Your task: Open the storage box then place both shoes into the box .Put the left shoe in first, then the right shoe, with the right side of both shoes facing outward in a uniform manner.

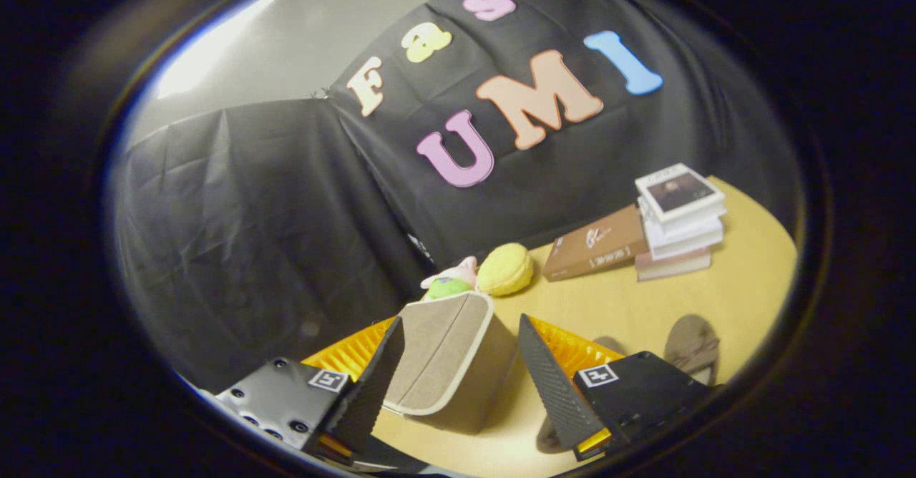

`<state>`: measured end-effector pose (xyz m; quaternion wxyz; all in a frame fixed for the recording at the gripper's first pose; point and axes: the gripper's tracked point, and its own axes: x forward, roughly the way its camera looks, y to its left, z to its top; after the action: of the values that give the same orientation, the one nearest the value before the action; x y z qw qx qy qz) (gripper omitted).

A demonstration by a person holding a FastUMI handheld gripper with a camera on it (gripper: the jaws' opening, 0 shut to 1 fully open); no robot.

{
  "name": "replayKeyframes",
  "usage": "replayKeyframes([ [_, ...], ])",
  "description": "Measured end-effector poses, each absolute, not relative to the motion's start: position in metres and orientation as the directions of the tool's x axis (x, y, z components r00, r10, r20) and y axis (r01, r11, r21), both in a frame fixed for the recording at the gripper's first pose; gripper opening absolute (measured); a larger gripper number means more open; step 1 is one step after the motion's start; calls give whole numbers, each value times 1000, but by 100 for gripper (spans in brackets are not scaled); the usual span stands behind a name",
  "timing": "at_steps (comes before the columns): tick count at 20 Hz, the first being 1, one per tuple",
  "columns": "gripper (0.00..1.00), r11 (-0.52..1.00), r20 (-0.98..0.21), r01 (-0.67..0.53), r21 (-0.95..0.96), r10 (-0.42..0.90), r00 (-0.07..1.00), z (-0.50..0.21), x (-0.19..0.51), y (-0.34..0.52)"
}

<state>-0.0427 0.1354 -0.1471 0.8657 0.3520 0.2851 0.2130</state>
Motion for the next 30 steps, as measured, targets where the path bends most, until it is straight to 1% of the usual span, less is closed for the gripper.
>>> replayKeyframes([
  [4,100,548,-371,-58,835,637,675,-179,-56,159],
  [7,100,441,-368,39,897,695,617,-200,-67,180],
  [9,100,384,-357,82,920,731,581,-208,-73,192],
  [13,100,297,-336,159,941,794,506,-222,-83,210],
  [19,98,137,-265,293,946,849,457,-234,-85,227],
  [21,97,107,-244,312,944,865,439,-238,-86,232],
  [26,62,93,-237,333,938,875,423,-245,-83,241],
  [28,38,88,-232,333,939,876,422,-245,-83,242],
  [30,37,81,-222,333,939,885,409,-244,-85,245],
])
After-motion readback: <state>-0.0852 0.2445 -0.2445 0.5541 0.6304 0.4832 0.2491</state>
